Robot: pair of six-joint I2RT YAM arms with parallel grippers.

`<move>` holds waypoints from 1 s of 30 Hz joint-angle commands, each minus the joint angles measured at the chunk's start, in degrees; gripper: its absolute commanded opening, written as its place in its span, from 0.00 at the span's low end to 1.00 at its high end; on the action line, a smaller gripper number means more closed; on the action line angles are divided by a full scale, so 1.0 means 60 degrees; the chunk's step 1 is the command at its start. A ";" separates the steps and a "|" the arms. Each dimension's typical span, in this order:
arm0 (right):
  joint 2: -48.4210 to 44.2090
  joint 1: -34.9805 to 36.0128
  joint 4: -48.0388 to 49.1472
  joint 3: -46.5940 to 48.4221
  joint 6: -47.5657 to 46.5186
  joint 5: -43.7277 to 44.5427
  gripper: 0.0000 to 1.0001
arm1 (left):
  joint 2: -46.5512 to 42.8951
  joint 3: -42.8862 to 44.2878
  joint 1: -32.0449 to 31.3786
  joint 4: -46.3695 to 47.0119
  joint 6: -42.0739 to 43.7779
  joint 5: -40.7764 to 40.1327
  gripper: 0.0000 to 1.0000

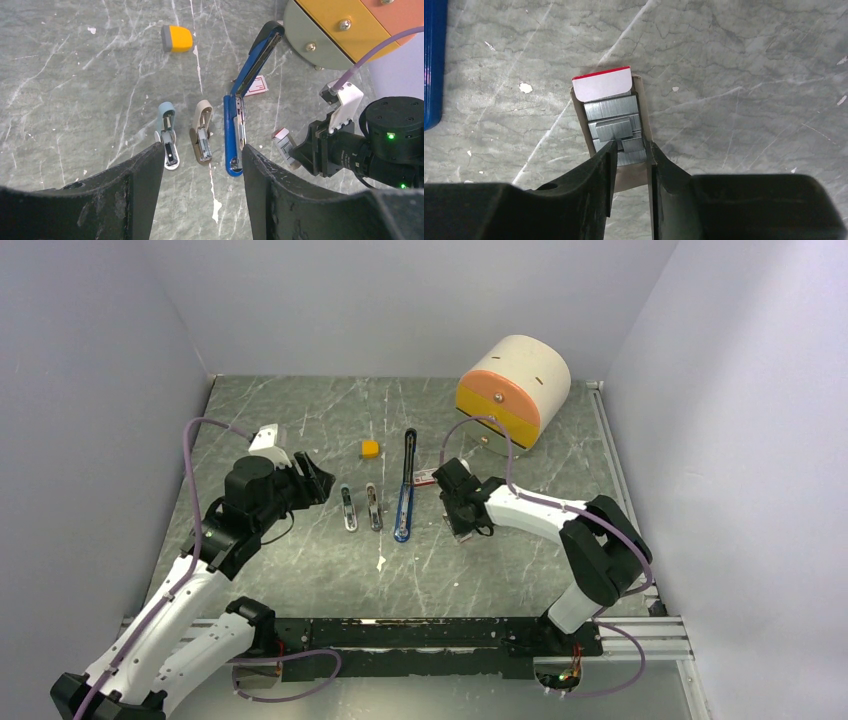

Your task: Load the staples into the stapler

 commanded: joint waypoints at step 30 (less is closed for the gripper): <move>0.0281 -0.0729 0.0744 -0.0030 -0.0366 -0.0998 0.25 | 0.0181 -0.0051 -0.0017 0.0312 0.0085 -0.0080 0.63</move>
